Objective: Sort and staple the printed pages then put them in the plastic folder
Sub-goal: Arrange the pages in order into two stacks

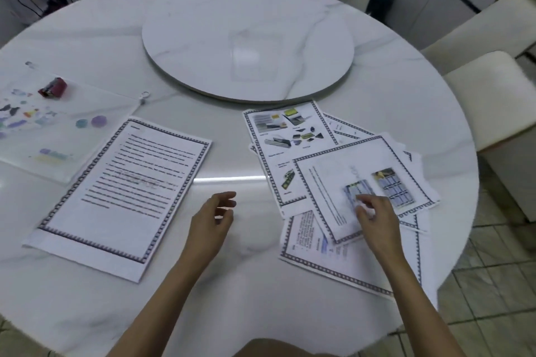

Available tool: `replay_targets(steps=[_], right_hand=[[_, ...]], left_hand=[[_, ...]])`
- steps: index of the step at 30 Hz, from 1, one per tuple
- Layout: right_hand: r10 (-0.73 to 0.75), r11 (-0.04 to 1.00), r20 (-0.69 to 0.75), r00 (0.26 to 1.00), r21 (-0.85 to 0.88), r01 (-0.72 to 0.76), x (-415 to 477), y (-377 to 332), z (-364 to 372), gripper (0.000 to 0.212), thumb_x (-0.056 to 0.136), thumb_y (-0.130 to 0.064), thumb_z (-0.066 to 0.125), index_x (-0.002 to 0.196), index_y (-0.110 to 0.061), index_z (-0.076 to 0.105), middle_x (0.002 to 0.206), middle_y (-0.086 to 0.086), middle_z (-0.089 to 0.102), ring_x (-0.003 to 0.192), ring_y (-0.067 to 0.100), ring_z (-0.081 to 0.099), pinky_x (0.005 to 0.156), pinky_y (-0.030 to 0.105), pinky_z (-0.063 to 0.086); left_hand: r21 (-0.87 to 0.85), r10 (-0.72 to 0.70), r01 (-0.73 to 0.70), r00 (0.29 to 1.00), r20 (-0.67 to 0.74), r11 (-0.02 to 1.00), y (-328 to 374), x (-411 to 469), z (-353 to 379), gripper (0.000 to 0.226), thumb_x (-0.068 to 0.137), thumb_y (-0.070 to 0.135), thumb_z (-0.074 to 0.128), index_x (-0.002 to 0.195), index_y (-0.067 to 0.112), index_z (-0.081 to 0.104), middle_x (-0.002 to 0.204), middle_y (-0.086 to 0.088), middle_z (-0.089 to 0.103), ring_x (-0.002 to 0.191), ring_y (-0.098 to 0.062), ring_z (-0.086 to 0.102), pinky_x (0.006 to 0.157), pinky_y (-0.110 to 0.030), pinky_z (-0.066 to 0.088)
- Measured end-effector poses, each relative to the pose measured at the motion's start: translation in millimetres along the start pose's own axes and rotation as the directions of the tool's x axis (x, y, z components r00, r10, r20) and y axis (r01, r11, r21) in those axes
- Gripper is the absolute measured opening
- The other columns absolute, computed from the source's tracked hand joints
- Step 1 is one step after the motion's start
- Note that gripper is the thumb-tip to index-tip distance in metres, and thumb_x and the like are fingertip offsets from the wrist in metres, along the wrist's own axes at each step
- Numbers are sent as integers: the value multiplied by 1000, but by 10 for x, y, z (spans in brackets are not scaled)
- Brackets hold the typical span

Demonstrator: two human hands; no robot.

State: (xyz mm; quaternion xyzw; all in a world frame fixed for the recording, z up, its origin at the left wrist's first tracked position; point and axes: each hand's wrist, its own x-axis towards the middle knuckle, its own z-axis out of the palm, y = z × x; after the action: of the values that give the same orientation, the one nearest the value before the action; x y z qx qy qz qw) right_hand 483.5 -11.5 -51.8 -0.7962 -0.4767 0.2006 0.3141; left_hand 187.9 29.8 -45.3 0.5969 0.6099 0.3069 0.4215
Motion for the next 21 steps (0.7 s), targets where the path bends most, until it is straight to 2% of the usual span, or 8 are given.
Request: replay_targets(steps=[5,11,13,17,21], right_hand=[[38,999,-49,998,16,-38,65,389,-411,24,91,-6,55,114,-2,61,114,16,54,101,28,55,81,26,38],[107,990,-112,988,101,-96,174,649,-598,24,92,-8,54,115,-6,62,115,16,55,104,29,56,86,30,39],[156,980,-132,979,140,-138,149,695,-623,25,93,-8,52,116,-6,61,116,16,54,104,25,55,87,29,38],[201,969,-138,970,170,-177,38,753,-656,24,92,-9,53,116,-7,61,115,16,55,98,20,53,87,27,38],[193,972,-120,974,157,-173,4,760,-694,21,92,-9,55,111,-7,63,113,13,56,97,19,54,83,25,37]], left_hand=[[0,-35,35,999,42,999,161,-105,301,31,91,6,51,117,23,55,103,7,62,90,0,57,67,0,40],[22,-60,58,994,94,998,256,33,382,28,91,8,52,112,27,54,104,5,64,88,1,57,66,-7,42],[26,-70,68,991,110,997,276,95,394,28,91,8,52,111,27,54,104,5,64,88,2,57,69,-8,42],[-54,-98,104,990,102,993,334,125,434,26,90,9,54,111,25,56,102,6,65,93,-12,62,81,-28,52],[-140,-107,121,989,99,983,364,85,500,28,89,8,54,113,23,58,101,7,65,97,-16,63,87,-35,51]])
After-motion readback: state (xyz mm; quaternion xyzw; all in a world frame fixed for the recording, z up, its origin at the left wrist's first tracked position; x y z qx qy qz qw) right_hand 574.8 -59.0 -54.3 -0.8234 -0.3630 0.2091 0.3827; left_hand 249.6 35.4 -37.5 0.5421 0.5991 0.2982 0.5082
